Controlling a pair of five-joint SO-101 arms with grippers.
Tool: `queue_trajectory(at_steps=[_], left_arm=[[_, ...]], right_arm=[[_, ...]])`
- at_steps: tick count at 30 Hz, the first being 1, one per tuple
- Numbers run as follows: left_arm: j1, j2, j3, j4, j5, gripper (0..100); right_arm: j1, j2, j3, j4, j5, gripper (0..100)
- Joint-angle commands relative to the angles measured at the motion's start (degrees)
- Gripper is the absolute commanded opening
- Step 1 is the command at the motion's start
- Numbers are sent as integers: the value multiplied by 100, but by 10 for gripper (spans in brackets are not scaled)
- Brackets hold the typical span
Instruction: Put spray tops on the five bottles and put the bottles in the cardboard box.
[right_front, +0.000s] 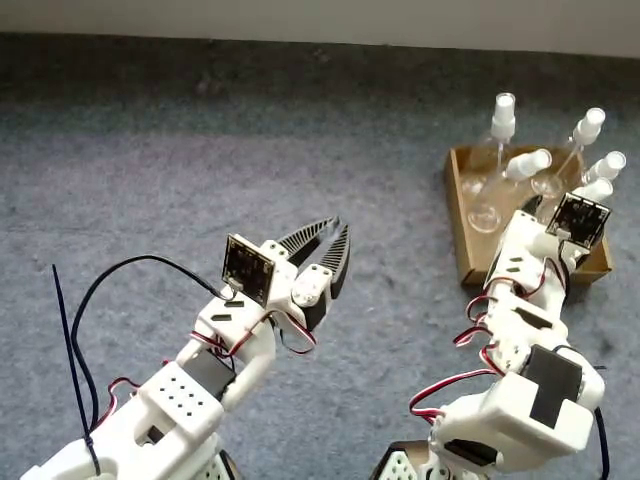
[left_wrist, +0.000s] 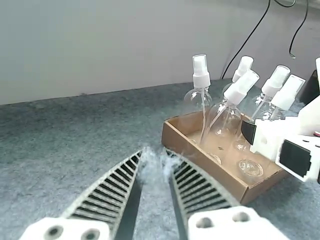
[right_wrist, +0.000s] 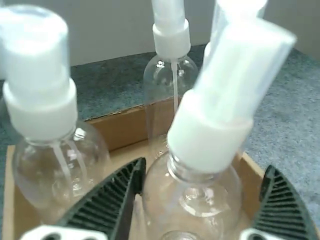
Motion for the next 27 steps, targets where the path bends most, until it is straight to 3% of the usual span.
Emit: queue_trajectory(at_steps=[1, 9, 27], left_arm=[[-57, -22, -127, 9, 35, 6], [-57, -22, -127, 9, 35, 6], [-57, -22, -110, 26, 18, 6]], right_arm=[[-4, -119, -286, -136, 53, 317], [-4, -286, -251, -22, 70, 317], [-4, -3996, -136, 4637, 79, 317]])
